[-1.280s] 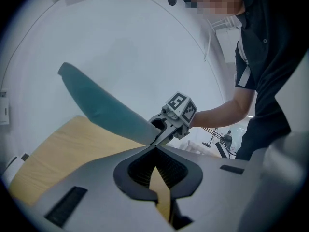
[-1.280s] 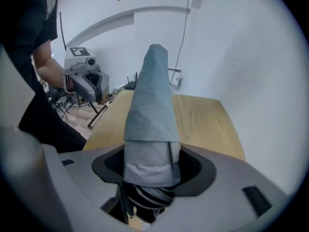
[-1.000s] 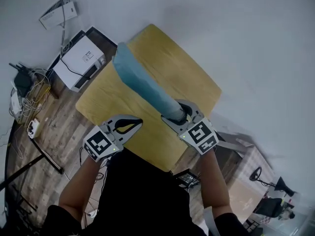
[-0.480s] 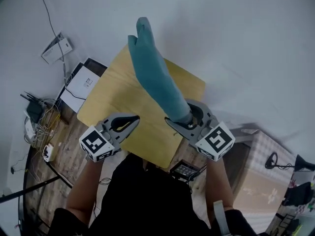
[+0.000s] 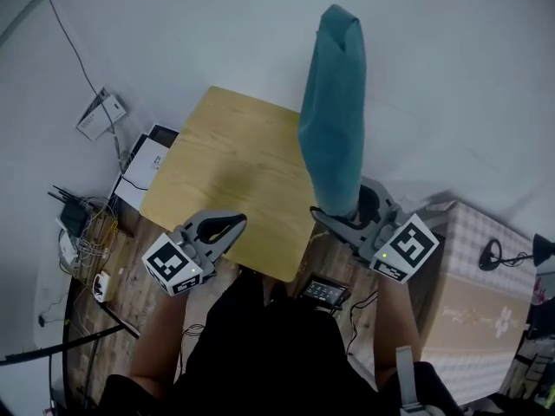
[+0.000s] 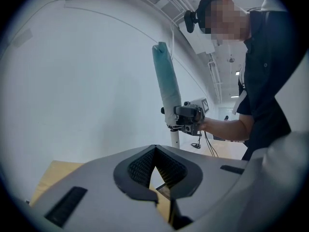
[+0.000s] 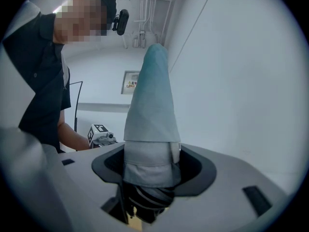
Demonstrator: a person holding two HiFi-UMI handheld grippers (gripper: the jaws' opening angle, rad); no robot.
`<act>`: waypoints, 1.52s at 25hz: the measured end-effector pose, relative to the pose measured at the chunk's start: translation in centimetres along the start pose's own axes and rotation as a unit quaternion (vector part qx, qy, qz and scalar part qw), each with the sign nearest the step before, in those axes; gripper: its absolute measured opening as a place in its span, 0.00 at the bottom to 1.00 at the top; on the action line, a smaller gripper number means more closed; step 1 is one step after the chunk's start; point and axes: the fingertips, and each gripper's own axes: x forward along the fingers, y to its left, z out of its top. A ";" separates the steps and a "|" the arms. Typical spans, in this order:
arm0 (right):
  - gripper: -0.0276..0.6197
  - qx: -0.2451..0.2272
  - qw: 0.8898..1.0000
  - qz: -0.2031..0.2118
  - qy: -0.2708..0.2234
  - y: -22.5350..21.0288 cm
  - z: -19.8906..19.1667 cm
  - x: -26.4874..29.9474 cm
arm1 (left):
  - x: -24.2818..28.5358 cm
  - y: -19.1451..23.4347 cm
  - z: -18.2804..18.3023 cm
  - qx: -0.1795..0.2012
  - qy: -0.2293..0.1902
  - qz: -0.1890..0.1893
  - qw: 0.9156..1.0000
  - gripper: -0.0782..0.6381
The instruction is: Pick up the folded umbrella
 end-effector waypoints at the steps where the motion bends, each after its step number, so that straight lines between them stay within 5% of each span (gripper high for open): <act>1: 0.47 0.004 1.000 -0.001 -0.005 0.3 -0.1 -0.7 | -0.2 -0.5 0.2 0.000 -0.001 0.000 1.000 0.12; 14: 0.47 0.117 0.985 0.048 -0.116 4.0 0.1 -6.2 | -2.3 -4.9 3.6 -0.007 -0.049 0.016 0.999 0.12; 22: 0.47 0.129 0.976 0.089 -0.152 6.5 0.4 -8.8 | -4.2 -7.3 6.7 -0.015 -0.098 0.024 0.995 0.12; 26: 0.47 0.126 0.972 0.094 -0.177 7.1 1.2 -9.7 | -4.5 -7.7 7.2 -0.048 -0.123 0.013 0.991 0.12; 38: 0.47 0.141 0.961 0.110 -0.212 7.4 1.8 -9.6 | -4.2 -6.3 6.1 -0.063 -0.116 0.006 0.991 0.12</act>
